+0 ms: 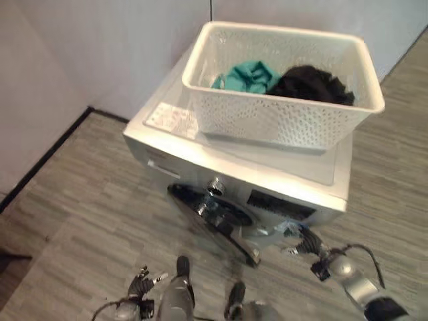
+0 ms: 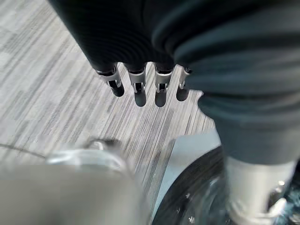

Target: Grab the laundry basket,head to the washer,open it,put in the laundry and shut it.

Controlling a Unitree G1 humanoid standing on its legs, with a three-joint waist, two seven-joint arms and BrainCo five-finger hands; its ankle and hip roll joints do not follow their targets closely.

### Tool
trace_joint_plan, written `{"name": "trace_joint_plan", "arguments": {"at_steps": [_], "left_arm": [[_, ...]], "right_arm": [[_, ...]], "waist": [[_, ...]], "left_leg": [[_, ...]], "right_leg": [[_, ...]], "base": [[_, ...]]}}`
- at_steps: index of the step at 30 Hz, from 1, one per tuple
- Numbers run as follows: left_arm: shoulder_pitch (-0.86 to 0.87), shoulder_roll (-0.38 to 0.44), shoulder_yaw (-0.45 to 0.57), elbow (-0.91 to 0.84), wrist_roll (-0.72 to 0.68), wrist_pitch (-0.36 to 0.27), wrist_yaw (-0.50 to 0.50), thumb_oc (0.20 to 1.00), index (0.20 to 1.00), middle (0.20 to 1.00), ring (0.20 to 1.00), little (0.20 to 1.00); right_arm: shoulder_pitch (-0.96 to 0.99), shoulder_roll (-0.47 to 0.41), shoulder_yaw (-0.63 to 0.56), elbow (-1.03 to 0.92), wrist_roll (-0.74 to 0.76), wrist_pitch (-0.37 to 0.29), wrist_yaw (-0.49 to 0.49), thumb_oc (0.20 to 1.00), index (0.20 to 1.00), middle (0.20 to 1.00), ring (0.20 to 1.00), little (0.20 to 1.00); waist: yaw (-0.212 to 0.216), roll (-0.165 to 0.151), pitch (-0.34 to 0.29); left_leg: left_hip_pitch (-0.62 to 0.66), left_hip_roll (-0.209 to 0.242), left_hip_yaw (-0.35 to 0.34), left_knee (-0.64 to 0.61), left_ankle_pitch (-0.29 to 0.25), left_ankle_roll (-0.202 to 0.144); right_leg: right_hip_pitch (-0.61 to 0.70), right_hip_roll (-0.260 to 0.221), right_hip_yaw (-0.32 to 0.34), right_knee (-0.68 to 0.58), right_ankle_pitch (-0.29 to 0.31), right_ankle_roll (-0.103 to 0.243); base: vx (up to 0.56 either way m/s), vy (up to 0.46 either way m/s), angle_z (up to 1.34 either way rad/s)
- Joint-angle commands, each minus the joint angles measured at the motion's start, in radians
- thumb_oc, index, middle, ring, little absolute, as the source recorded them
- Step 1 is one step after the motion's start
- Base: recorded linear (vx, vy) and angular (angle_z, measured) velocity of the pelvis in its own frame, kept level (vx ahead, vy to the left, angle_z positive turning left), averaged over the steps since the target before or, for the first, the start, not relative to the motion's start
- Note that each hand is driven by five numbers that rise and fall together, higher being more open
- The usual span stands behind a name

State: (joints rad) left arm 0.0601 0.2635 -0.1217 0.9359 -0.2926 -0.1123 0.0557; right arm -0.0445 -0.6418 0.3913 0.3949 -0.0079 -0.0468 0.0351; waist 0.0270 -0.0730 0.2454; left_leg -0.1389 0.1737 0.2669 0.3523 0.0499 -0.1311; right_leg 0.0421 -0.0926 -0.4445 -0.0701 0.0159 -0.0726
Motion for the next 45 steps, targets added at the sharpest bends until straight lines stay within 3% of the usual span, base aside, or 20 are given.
{"name": "trace_joint_plan", "arguments": {"at_steps": [1,2,5,9,13,14,15,25,30,32,34,35,36,40,45], "left_arm": [[0.030,-0.012,-0.047,-0.014,0.043,-0.013,-0.019,1.000,1.000,1.000,1.000,1.000],[0.052,-0.016,-0.063,-0.018,0.058,-0.009,-0.038,1.000,1.000,1.000,1.000,1.000],[0.069,-0.006,-0.092,-0.063,0.066,-0.015,-0.052,1.000,1.000,1.000,1.000,1.000],[0.047,0.005,-0.122,-0.088,0.044,-0.025,-0.047,1.000,1.000,1.000,1.000,1.000],[0.043,0.009,-0.127,-0.092,0.028,-0.047,-0.019,1.000,1.000,1.000,1.000,1.000],[0.041,0.009,-0.127,-0.092,0.028,-0.048,-0.018,1.000,1.000,1.000,1.000,1.000],[0.035,0.011,-0.125,-0.079,0.024,-0.054,-0.008,1.000,1.000,1.000,1.000,1.000],[0.015,0.020,-0.150,-0.052,0.006,-0.083,0.020,1.000,1.000,1.000,1.000,1.000],[-0.012,0.009,-0.170,-0.063,-0.016,-0.089,0.041,1.000,1.000,1.000,1.000,1.000],[-0.046,0.003,-0.209,-0.060,-0.009,-0.091,0.051,1.000,1.000,1.000,1.000,1.000],[-0.064,0.006,-0.238,-0.064,-0.016,-0.097,0.062,1.000,1.000,1.000,1.000,1.000],[-0.065,0.007,-0.237,-0.064,-0.016,-0.097,0.062,1.000,1.000,1.000,1.000,1.000],[-0.077,0.007,-0.262,-0.059,-0.025,-0.103,0.075,1.000,1.000,1.000,1.000,1.000],[-0.084,0.007,-0.287,-0.057,-0.037,-0.124,0.111,1.000,1.000,1.000,1.000,1.000],[-0.072,0.027,-0.274,-0.144,-0.024,-0.164,0.161,1.000,1.000,1.000,1.000,1.000]], "right_arm": [[-0.004,-0.011,-0.040,-0.006,-0.016,-0.045,-0.007,1.000,1.000,1.000,1.000,1.000],[-0.015,-0.006,-0.040,0.000,-0.010,-0.054,-0.004,1.000,1.000,1.000,1.000,1.000],[-0.084,0.027,-0.026,0.046,0.011,-0.072,-0.030,1.000,1.000,1.000,1.000,1.000],[-0.163,0.095,-0.017,0.123,0.035,-0.075,-0.090,1.000,1.000,1.000,1.000,1.000],[-0.219,0.171,-0.002,0.211,0.083,-0.093,-0.133,1.000,1.000,1.000,1.000,1.000],[-0.221,0.170,-0.003,0.212,0.084,-0.094,-0.134,1.000,1.000,1.000,1.000,1.000],[-0.243,0.184,0.002,0.234,0.108,-0.105,-0.140,1.000,1.000,1.000,1.000,1.000],[-0.365,0.201,0.033,0.352,0.154,-0.107,-0.170,1.000,1.000,1.000,1.000,1.000],[-0.393,0.359,0.094,0.417,0.275,-0.109,-0.154,1.000,1.000,1.000,1.000,1.000],[-0.425,0.511,0.166,0.471,0.434,-0.116,-0.105,1.000,1.000,1.000,1.000,1.000],[-0.456,0.598,0.210,0.521,0.538,-0.119,-0.077,1.000,1.000,1.000,1.000,1.000],[-0.458,0.600,0.210,0.523,0.539,-0.120,-0.076,1.000,1.000,1.000,1.000,1.000],[-0.483,0.674,0.253,0.552,0.637,-0.111,-0.049,1.000,1.000,1.000,1.000,1.000],[-0.500,0.728,0.313,0.573,0.669,-0.112,-0.045,1.000,1.000,1.000,1.000,1.000],[-0.474,0.714,0.320,0.600,0.654,-0.117,-0.058,1.000,1.000,1.000,1.000,1.000]], "waist": [[0.010,0.051,-0.045],[0.001,0.074,-0.061],[0.007,0.099,-0.058],[0.012,0.123,-0.027],[0.040,0.168,0.017],[0.037,0.159,0.022],[0.049,0.172,0.034],[0.072,0.184,0.070],[0.101,0.183,0.076],[0.126,0.189,0.087],[0.142,0.194,0.097],[0.142,0.193,0.098],[0.161,0.197,0.102],[0.184,0.198,0.107],[0.193,0.190,0.100]], "left_leg": [[0.108,0.028,-0.040,-0.075,-0.145,0.035],[0.176,0.005,-0.033,-0.155,-0.173,0.039],[0.201,-0.014,-0.023,-0.261,-0.170,0.041],[0.161,-0.045,-0.035,-0.282,-0.164,0.051],[0.130,-0.080,-0.076,-0.298,-0.167,0.061],[0.118,-0.089,-0.068,-0.295,-0.149,0.067],[0.102,-0.089,-0.084,-0.285,-0.168,0.064],[-0.001,-0.123,-0.111,-0.247,-0.159,0.080],[-0.008,-0.139,-0.120,-0.253,-0.157,0.093],[-0.015,-0.145,-0.118,-0.249,-0.158,0.096],[-0.020,-0.148,-0.120,-0.246,-0.157,0.097],[-0.020,-0.148,-0.120,-0.246,-0.157,0.097],[-0.025,-0.149,-0.119,-0.245,-0.156,0.097],[-0.033,-0.151,-0.122,-0.241,-0.154,0.094],[-0.032,-0.157,-0.129,-0.229,-0.167,0.096]], "right_leg": [[-0.025,-0.070,0.047,-0.017,-0.030,0.146],[-0.033,-0.063,0.036,-0.017,-0.025,0.153],[-0.069,-0.063,0.041,-0.017,-0.005,0.164],[-0.123,-0.093,0.050,-0.017,0.036,0.171],[-0.136,-0.127,0.057,-0.017,0.058,0.191],[-0.146,-0.139,0.047,-0.017,0.074,0.183],[-0.151,-0.141,0.055,-0.017,0.073,0.195],[-0.210,-0.192,0.055,-0.017,0.119,0.207],[-0.217,-0.198,0.055,-0.017,0.125,0.211],[-0.222,-0.204,0.053,-0.017,0.133,0.215],[-0.225,-0.208,0.053,-0.017,0.138,0.217],[-0.225,-0.208,0.053,-0.017,0.139,0.217],[-0.228,-0.213,0.049,-0.017,0.143,0.219],[-0.225,-0.225,0.038,-0.017,0.148,0.225],[-0.208,-0.236,0.023,-0.015,0.147,0.232]], "base": [[0.06,0.084,0.53],[0.02,0.081,0.50],[-0.06,0.082,0.43],[-0.15,0.109,0.04],[-0.07,0.126,0.43],[-0.04,0.085,0.41],[-0.08,0.047,0.34],[-0.04,0.037,0.09],[0.00,0.045,-0.01],[-0.03,0.078,-0.08],[-0.03,0.043,-0.13],[-0.03,0.055,-0.10],[-0.03,0.060,-0.08],[-0.01,0.048,0.01],[0.03,0.036,0.29]]}}
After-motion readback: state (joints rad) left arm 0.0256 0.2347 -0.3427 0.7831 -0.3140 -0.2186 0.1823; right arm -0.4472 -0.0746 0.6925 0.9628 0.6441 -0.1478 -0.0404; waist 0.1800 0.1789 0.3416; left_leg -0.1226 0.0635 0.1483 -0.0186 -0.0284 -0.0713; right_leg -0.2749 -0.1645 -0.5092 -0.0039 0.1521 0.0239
